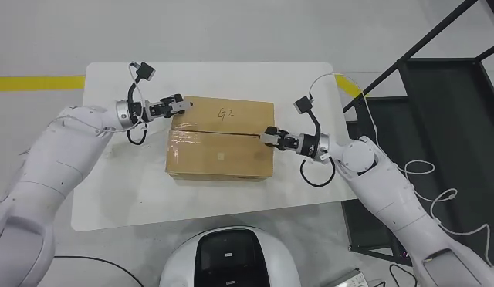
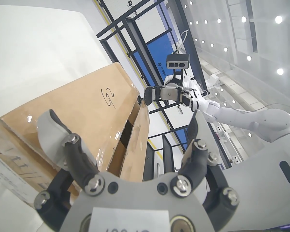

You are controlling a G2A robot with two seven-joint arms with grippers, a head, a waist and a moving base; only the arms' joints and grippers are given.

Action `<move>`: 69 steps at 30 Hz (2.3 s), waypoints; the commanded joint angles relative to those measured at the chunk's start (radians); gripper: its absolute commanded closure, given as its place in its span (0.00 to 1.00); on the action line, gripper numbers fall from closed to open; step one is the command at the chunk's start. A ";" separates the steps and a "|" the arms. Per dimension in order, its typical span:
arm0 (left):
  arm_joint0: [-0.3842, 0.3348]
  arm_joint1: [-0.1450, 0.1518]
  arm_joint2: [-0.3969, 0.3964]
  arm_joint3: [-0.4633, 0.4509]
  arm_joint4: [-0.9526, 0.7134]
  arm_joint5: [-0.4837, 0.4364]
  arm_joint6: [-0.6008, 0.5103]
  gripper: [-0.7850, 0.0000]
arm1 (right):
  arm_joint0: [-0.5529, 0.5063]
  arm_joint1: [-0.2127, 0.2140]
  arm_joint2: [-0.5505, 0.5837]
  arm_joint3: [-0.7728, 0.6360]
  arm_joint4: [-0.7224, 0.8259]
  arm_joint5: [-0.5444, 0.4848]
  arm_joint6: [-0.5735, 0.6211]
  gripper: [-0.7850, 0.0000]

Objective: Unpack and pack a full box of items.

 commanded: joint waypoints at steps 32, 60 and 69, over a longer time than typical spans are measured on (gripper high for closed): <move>0.122 0.096 -0.136 -0.171 -0.272 0.023 -0.023 0.00 | 0.063 -0.025 -0.029 0.069 -0.024 0.049 0.019 0.00; 0.726 0.224 -0.520 -0.578 -0.221 0.228 0.398 0.00 | 0.063 -0.025 -0.029 0.069 -0.024 0.049 0.019 0.00; 0.726 0.224 -0.520 -0.578 -0.221 0.228 0.398 0.00 | 0.063 -0.025 -0.029 0.069 -0.024 0.049 0.019 0.00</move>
